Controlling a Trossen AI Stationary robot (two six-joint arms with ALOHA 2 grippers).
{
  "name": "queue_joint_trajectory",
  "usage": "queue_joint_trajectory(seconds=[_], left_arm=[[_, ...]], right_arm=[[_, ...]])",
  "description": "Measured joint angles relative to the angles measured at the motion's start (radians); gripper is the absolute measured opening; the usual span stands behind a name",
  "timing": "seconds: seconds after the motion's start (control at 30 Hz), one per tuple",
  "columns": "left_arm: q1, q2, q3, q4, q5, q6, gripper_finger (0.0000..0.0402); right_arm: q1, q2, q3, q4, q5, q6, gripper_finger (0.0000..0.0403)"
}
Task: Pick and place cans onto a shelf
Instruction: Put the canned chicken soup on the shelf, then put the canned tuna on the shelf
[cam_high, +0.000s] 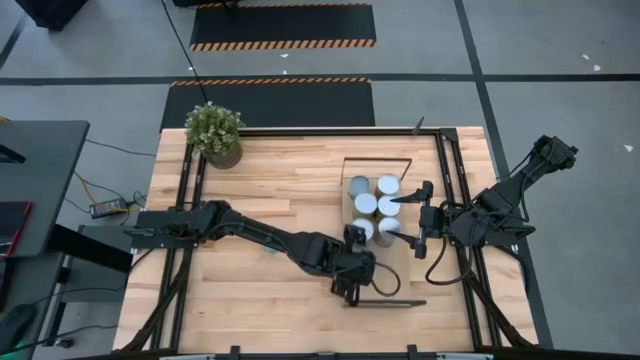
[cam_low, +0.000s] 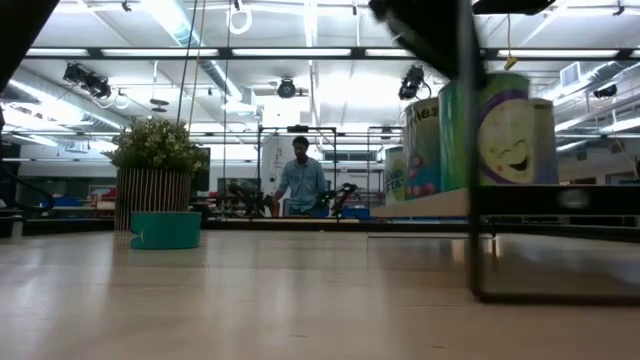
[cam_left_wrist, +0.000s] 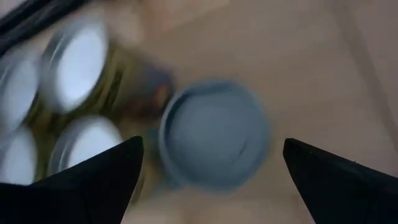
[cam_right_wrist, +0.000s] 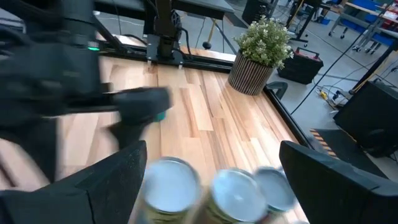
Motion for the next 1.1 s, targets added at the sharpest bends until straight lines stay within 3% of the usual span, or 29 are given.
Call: queue_joint_trajectory(seconds=[0.1, 0.23, 0.77, 1.1], left_arm=[[-0.006, 0.000, 0.000, 0.077, 0.069, 0.063, 0.0393], [-0.004, 0.000, 0.000, 0.139, 0.075, 0.095, 0.0393], [0.001, -0.022, 0.000, 0.065, 0.036, 0.084, 0.0393], [-0.026, -0.145, 0.001, -0.208, 0.011, -0.024, 0.0393]], right_arm=[[0.000, 0.000, 0.000, 0.000, 0.000, -0.002, 0.0375], [0.000, 0.000, 0.000, 0.000, 0.000, -0.008, 0.0375], [0.000, 0.000, 0.000, -0.002, 0.000, -0.021, 0.0375], [0.003, 0.000, 0.000, -0.019, 0.000, -0.010, 0.0375]])
